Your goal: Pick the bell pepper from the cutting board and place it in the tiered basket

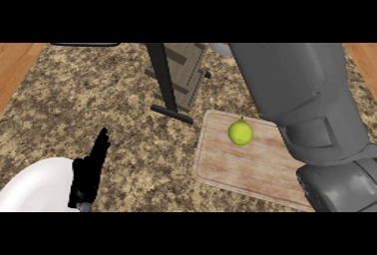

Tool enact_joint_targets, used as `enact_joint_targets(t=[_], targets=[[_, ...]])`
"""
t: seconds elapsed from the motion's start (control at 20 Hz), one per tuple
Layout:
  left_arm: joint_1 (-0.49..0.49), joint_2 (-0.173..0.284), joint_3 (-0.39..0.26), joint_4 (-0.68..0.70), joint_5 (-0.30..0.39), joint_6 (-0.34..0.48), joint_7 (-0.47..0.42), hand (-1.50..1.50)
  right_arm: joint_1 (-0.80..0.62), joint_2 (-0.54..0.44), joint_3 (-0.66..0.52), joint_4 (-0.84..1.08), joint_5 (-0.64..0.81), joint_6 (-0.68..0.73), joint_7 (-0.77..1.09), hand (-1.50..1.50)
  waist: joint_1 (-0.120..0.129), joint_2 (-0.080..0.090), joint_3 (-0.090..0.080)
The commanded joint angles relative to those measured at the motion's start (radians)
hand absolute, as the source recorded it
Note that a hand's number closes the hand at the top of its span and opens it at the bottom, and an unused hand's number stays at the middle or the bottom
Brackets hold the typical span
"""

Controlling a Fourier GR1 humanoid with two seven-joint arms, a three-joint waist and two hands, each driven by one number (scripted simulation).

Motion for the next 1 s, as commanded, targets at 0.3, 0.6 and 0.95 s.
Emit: enact_joint_targets(t=[0.3,0.6,0.95], targets=[[-0.011,-0.013,-0.012,-0.012,-0.018,0.003,0.023,0.00,0.040,0.039,-0.177,0.065,-0.211,-0.277,-0.103,-1.50,0.009,0.001,0.001],[0.043,-0.028,-0.009,-0.006,-0.018,0.009,-0.022,0.00,-0.008,0.040,-0.185,0.034,-0.285,-0.439,-0.129,-1.50,0.003,-0.005,0.000],[0.058,0.005,0.019,-0.042,-0.009,0.002,0.008,0.00,0.065,-0.072,-0.162,-0.111,-0.138,-0.592,-0.052,-1.50,-0.044,-0.020,0.002]])
